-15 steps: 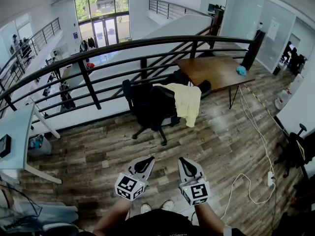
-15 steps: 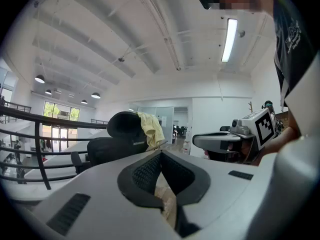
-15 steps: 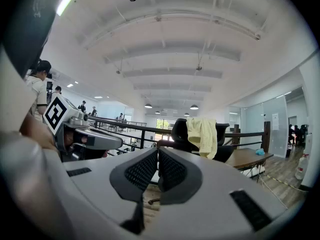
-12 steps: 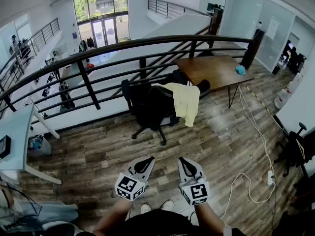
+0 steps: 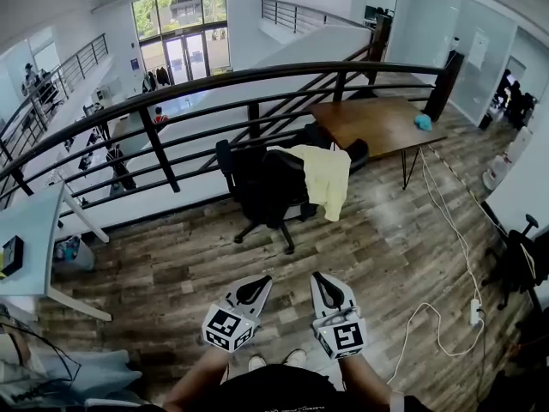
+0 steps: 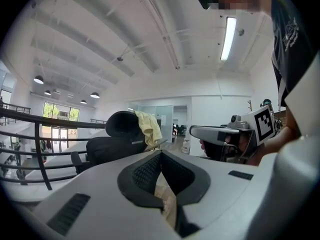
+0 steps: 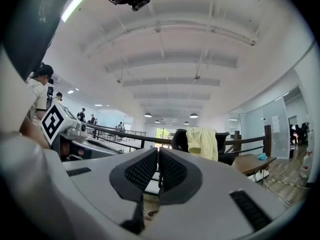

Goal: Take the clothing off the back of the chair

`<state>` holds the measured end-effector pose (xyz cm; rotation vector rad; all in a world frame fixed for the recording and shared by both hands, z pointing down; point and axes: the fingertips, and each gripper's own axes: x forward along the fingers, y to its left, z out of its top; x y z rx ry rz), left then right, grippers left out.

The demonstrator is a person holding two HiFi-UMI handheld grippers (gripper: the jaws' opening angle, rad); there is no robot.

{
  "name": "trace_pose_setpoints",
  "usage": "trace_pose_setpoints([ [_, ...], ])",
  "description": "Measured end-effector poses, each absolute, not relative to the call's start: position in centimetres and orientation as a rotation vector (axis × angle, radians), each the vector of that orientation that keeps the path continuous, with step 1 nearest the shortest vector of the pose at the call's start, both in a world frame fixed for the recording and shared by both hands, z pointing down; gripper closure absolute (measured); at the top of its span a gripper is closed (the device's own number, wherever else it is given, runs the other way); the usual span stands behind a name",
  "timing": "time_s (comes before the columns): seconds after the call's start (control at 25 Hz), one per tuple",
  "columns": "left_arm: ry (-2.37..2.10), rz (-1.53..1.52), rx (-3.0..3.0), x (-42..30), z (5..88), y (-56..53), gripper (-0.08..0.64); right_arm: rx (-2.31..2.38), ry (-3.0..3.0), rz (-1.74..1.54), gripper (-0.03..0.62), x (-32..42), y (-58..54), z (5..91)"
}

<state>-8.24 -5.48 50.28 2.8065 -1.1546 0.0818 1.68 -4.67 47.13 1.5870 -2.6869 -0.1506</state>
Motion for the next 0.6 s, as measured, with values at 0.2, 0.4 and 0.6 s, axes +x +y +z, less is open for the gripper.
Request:
trace_pose_setpoints([
  [0.2, -1.191, 0.050, 2.814, -8.6, 49.4, -5.7, 0.546, 1.510, -2.712, -0.104, 0.569, 1.3, -4.7, 46.6],
  [0.4, -1.190, 0.040, 2.833, -7.9, 48.3, -6.3, 0.546, 1.492, -2.701, -0.057, 0.569, 1.9, -4.6, 46.6],
  [0.6, -1.194, 0.033, 2.834, -6.8, 48.1, -6.7, 0.546, 1.510, -2.706, -0.092, 0.569, 3.0, -4.8, 46.8],
])
